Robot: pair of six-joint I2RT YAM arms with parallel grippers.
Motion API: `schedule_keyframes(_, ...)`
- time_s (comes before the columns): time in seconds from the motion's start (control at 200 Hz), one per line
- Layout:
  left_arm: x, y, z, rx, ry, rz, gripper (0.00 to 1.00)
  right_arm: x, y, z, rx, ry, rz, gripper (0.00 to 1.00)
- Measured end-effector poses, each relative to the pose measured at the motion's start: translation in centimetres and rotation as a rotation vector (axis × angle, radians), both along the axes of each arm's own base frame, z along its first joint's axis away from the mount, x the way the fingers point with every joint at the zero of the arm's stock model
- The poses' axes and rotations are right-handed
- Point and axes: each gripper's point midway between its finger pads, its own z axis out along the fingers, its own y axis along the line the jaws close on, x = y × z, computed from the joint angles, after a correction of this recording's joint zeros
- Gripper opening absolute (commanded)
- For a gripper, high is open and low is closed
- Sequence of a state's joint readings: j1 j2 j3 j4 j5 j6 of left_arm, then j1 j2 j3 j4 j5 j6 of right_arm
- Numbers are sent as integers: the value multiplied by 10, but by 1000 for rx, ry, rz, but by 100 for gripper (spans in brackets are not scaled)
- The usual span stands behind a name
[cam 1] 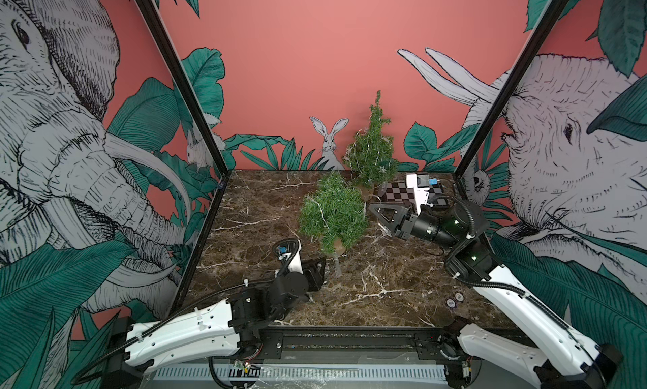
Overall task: Wrap string light around the christmas tree
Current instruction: Wrap the light string around the Christmas tree.
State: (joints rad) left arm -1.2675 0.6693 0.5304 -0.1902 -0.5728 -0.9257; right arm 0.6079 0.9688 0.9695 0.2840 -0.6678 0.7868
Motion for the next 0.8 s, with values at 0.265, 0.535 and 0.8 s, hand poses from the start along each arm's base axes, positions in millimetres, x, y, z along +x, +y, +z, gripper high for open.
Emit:
schedule_keyframes(0.265,-38,-51,61,21,-225,-411,53,6,4,-3,30,17,8,6)
schedule_keyframes(0.535,-37,-99,97,105,-434,-536,54,7,4,-4,24,18,6,7)
schedule_keyframes(0.8,-15,-111,123,149,-580,-438,60,3,2,6,23,-7,2,7)
